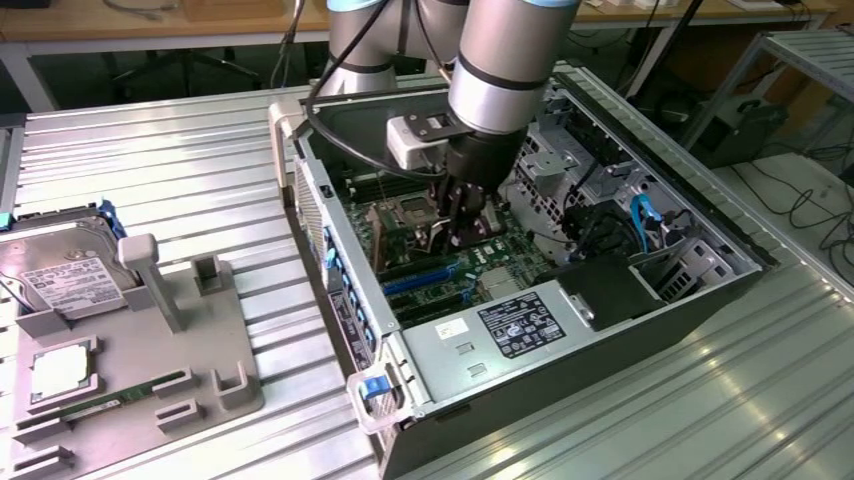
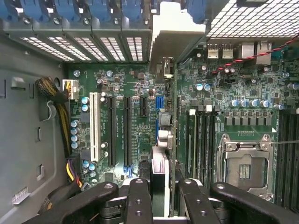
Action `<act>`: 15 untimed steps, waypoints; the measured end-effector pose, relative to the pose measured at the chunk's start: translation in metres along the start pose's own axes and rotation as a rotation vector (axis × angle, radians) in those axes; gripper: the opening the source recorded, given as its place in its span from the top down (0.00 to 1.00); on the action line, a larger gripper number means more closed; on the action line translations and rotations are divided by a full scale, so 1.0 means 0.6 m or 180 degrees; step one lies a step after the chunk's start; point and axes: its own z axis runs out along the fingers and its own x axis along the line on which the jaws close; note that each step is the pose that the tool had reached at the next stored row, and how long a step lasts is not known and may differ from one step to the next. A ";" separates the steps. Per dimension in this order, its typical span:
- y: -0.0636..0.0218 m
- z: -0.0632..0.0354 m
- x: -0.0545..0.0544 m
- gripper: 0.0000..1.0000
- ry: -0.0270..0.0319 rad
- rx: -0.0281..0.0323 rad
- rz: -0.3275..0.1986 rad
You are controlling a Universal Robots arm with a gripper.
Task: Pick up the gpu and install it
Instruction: 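Insert the gpu into the slot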
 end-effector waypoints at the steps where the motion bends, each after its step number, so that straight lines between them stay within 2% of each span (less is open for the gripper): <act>1: 0.000 0.001 0.000 0.72 0.0000 0.0000 0.0002; 15: 0.004 0.021 0.002 0.72 0.0000 0.0001 0.0114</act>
